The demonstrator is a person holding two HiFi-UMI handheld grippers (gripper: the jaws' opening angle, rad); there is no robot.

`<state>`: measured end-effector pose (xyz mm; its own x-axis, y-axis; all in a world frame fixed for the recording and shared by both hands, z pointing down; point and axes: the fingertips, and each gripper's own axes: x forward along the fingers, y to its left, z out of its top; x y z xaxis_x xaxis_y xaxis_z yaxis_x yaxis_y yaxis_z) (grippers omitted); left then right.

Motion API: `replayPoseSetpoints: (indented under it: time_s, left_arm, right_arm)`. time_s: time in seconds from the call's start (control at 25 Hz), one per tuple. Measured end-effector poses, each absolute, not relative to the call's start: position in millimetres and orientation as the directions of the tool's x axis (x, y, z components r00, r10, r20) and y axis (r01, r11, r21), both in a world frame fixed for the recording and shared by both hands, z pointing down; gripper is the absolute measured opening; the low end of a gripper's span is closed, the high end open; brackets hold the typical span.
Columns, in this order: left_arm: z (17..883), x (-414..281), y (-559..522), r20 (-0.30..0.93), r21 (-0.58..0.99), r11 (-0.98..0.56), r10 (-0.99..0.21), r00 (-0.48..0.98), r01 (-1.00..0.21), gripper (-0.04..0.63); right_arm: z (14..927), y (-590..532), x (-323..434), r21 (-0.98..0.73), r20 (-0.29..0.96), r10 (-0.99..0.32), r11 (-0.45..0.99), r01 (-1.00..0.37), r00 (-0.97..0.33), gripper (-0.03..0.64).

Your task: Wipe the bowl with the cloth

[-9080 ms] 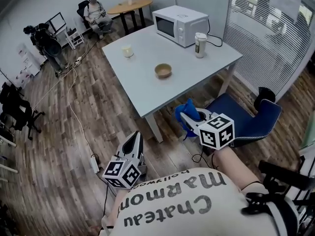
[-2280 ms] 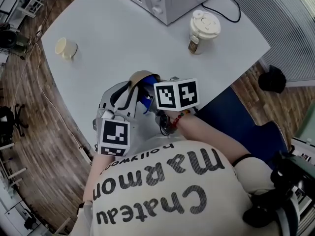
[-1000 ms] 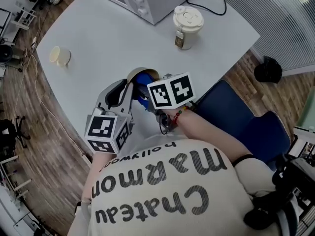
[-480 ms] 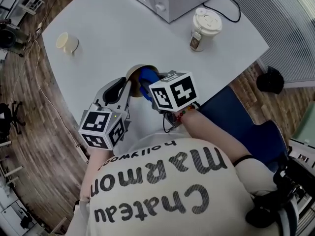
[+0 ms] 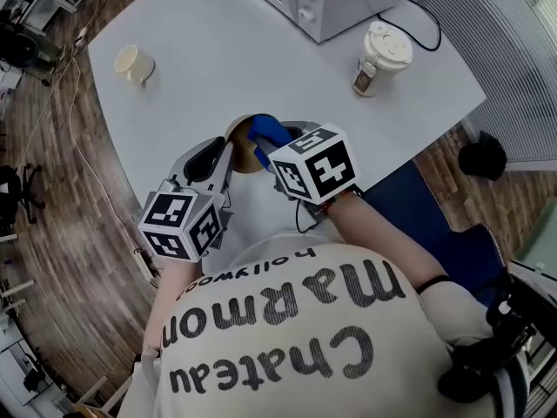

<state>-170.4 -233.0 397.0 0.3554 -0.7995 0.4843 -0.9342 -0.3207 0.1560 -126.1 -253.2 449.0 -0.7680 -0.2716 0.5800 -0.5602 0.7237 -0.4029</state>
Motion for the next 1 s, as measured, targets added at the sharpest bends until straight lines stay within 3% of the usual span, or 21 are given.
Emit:
replayPoseSetpoints:
  time_s: [0.08, 0.2, 0.32, 0.72, 1.0]
  left_arm:
    - [392, -171, -234, 0.436, 0.231, -0.282, -0.826, 0.358, -0.931, 0.066]
    - [383, -168, -233, 0.355, 0.317, -0.245, -0.865, 0.355, -0.916, 0.065]
    - [380, -167, -231, 0.308, 0.362, -0.222, -0.888, 0.341, -0.905, 0.063]
    - [392, -166, -231, 0.32, 0.427, -0.195, -0.881, 0.349, -0.883, 0.061]
    - [395, -151, -235, 0.327, 0.438, -0.227, -0.861, 0.39, -0.87, 0.061]
  right_arm:
    - [437, -247, -135, -0.583, 0.471, -0.246, 0.633, -0.508, -0.847, 0.038]
    - [414, -238, -145, -0.897, 0.219, -0.246, 0.329, -0.294, -0.944, 0.038]
    - [399, -237, -146, -0.975, 0.079, -0.301, 0.174, -0.137, -0.95, 0.037]
    - [418, -237, -143, -0.979, 0.121, -0.329, 0.117, -0.167, -0.936, 0.037]
    - [436, -216, -134, -0.934, 0.243, -0.189, 0.22, -0.282, -0.951, 0.038]
